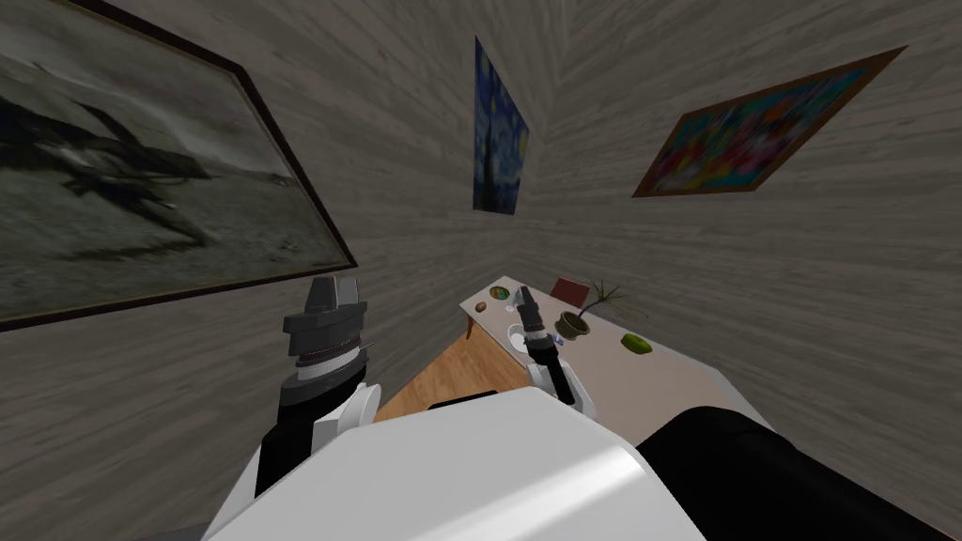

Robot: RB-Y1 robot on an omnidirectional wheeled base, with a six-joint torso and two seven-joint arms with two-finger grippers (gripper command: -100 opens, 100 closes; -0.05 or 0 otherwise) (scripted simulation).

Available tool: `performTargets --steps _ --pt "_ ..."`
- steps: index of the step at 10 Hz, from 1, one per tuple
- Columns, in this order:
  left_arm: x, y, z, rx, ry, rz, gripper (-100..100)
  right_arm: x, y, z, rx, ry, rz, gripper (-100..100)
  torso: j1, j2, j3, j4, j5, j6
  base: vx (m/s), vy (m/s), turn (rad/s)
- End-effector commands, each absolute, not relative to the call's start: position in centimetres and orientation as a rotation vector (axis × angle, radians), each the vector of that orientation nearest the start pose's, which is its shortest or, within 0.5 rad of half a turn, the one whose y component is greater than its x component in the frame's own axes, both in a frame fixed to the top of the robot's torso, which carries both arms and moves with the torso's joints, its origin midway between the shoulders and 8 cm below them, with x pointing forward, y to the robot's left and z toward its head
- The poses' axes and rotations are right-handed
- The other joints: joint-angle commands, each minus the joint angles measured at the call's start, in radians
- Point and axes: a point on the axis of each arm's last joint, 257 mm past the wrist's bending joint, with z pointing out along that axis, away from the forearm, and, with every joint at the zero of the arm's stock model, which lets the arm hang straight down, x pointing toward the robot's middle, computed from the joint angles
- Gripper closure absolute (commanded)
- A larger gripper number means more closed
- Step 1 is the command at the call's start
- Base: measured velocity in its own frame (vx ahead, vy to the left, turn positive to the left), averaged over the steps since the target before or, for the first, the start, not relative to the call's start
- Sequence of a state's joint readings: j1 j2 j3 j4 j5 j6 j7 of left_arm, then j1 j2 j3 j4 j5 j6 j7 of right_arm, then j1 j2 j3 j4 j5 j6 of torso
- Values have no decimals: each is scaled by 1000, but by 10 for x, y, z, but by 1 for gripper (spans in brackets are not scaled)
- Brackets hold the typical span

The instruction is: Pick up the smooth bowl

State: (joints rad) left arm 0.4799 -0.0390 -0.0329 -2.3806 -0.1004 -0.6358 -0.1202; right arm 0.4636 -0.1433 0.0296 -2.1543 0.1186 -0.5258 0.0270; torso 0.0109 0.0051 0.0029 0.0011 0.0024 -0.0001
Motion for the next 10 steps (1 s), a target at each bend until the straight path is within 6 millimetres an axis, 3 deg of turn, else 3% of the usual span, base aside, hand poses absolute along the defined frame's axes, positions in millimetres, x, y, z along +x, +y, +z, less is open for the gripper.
performTargets --steps 1,4,5,7,8,9,10 --pt "298 248 95 -387 479 -1209 0 376 -242 -44 486 940 1176 -100 0 0 0 0 0 0 -58 152 12" --pt "298 248 95 -387 479 -1209 0 387 -243 -97 429 1113 1058 -100 1 0 0 0 0 0 -71 185 34" --pt "298 248 95 -387 479 -1209 0 387 -244 -98 431 1115 1057 -100 3 0 0 0 1 0 -39 137 7" --pt "298 248 95 -387 479 -1209 0 391 -249 -136 382 1234 962 -100 -3 -2 -1 0 -1 0 -49 129 61" --pt "298 248 95 -387 479 -1209 0 392 -251 -141 389 1243 958 -100 -2 -2 -1 0 0 0 -37 113 20" --pt "298 248 95 -387 479 -1209 0 392 -256 -162 362 1305 904 -100 -4 -2 -1 0 -1 0 -26 93 62" --pt "298 248 95 -387 479 -1209 0 392 -257 -165 365 1309 903 -100 -5 -3 -2 -1 -1 0 -22 66 27"
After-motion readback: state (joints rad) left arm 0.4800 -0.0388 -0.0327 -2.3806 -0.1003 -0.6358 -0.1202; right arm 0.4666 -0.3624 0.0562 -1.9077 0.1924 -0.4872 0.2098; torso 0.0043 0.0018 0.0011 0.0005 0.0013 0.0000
